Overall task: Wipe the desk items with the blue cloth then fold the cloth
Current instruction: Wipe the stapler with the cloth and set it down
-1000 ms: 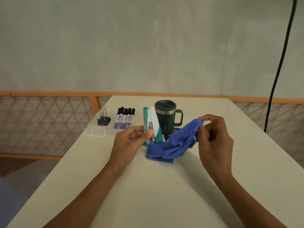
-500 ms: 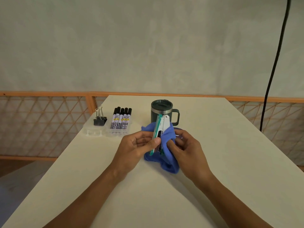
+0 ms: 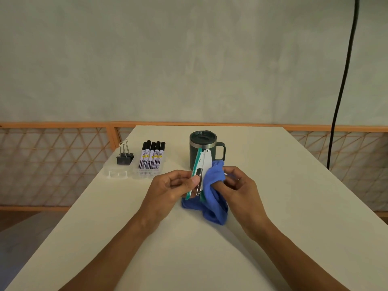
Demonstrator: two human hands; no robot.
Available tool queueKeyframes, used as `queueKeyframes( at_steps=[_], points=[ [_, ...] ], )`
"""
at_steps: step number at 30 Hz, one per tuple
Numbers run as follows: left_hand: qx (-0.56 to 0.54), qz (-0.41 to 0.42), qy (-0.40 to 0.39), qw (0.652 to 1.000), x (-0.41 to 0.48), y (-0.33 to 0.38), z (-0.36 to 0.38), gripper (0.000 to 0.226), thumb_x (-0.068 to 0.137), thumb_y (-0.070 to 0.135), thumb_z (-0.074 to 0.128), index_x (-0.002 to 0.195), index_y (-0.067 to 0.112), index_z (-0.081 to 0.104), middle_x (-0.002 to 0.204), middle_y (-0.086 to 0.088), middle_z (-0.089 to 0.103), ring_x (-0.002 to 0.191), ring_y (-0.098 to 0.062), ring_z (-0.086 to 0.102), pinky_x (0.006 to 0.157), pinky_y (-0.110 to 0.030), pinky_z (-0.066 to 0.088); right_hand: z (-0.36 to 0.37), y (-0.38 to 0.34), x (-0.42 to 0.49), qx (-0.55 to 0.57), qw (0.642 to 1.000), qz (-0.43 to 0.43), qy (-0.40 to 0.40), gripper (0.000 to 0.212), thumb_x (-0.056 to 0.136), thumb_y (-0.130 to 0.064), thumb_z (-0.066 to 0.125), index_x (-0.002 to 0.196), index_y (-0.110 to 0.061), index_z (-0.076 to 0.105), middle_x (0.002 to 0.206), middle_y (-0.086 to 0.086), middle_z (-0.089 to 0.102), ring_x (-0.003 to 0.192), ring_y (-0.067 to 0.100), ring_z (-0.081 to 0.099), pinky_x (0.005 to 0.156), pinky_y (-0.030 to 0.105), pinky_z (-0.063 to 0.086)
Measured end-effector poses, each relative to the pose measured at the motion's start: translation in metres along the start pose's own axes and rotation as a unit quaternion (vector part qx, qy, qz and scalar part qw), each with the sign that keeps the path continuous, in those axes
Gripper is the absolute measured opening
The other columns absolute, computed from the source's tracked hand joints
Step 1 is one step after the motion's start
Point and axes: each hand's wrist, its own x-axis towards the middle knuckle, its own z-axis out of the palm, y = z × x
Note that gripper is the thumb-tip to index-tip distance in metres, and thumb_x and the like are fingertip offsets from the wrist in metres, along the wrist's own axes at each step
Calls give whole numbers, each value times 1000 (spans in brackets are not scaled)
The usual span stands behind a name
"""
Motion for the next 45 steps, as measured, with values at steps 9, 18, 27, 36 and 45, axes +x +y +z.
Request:
queueKeyframes(
  at_steps=[9,18,27,36,45],
  points=[
    [-27,-5,-13,1000,1,3,-3,39,89,33,77,122,12,78,111,-7,82,103,-21,79,88,-26,63,-9,3,2,-18,999,-19,-39,43,88,-2,83,123,-19,66,117,-5,80,112,16,75,88,30,63],
    [78,30,-36,996,-1,7,-12,31,83,32,86,112,21,84,103,-2,82,101,-21,76,89,-26,60,-12,-5,4,12,1000,-9,-24,34,93,0,77,121,-15,65,112,0,81,107,21,77,88,39,64],
    [103,22,-30,994,-1,1,-3,32,78,41,87,106,25,85,97,1,82,93,-18,73,84,-28,62,-17,-7,7,34,999,4,-2,37,95,-6,76,126,-16,60,112,1,81,106,21,78,96,46,62],
    [138,40,-1,990,2,3,-10,35,77,44,87,108,28,83,98,5,80,88,-12,71,78,-24,60,-7,-4,4,-2,999,29,-34,41,91,-3,79,123,-17,58,109,3,81,99,26,78,92,48,63],
    [93,31,11,995,1,1,-3,29,80,38,86,106,25,83,93,3,79,84,-10,69,76,-21,59,-11,-8,4,23,999,21,-16,31,97,-5,73,123,-14,59,105,5,82,97,24,79,88,40,63]
  ],
)
